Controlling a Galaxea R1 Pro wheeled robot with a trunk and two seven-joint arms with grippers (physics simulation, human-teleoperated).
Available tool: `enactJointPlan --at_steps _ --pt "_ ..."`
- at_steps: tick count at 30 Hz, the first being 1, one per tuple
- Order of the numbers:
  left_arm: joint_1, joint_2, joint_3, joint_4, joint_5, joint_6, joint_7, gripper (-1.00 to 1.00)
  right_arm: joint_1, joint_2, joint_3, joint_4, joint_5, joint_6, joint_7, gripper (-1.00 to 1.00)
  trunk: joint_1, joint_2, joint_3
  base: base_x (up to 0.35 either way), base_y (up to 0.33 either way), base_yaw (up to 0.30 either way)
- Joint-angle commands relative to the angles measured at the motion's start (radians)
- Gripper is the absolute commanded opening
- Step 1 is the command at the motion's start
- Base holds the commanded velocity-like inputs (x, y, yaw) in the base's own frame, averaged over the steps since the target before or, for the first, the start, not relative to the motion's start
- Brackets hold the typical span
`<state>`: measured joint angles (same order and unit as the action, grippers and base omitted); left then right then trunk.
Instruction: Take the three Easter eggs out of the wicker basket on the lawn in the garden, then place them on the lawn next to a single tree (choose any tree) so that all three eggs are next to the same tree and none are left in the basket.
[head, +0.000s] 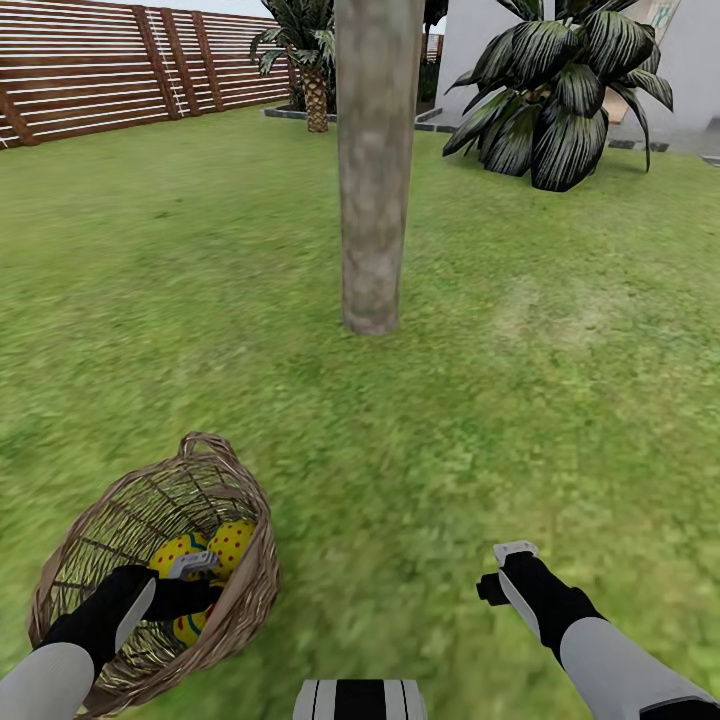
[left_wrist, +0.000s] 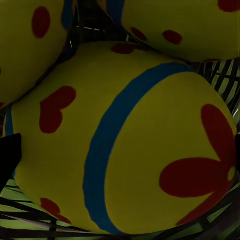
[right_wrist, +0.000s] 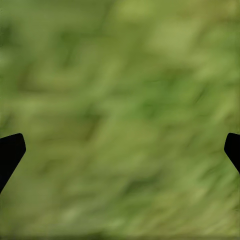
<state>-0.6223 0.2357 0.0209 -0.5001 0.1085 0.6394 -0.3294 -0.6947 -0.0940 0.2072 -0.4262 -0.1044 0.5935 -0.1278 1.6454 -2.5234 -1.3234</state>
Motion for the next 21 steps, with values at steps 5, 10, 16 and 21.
enactJointPlan --at_steps 5,10,16,21 --pt "0.001 -0.016 0.001 0.026 0.033 0.013 0.0 1.0 0.0 -0.001 0.008 -0.002 -0.011 0.005 -0.007 1.0 0.0 0.0 -0.001 0.0 0.0 0.0" --pt "0.001 -0.016 0.001 0.026 0.033 0.013 0.0 1.0 0.0 -0.001 0.008 -0.002 -0.011 0.005 -0.007 1.0 0.0 0.0 -0.001 0.0 0.0 0.0" --pt "0.001 -0.016 0.001 0.025 0.034 0.011 0.0 1.0 0.0 -0.001 0.008 -0.002 -0.011 0.005 -0.007 1.0 0.0 0.0 -0.001 0.0 0.0 0.0" --pt "0.001 -0.016 0.0 0.025 0.034 0.01 0.0 -1.0 0.0 -0.001 0.008 -0.002 -0.011 0.005 -0.007 1.0 0.0 0.0 -0.001 0.0 0.0 0.0"
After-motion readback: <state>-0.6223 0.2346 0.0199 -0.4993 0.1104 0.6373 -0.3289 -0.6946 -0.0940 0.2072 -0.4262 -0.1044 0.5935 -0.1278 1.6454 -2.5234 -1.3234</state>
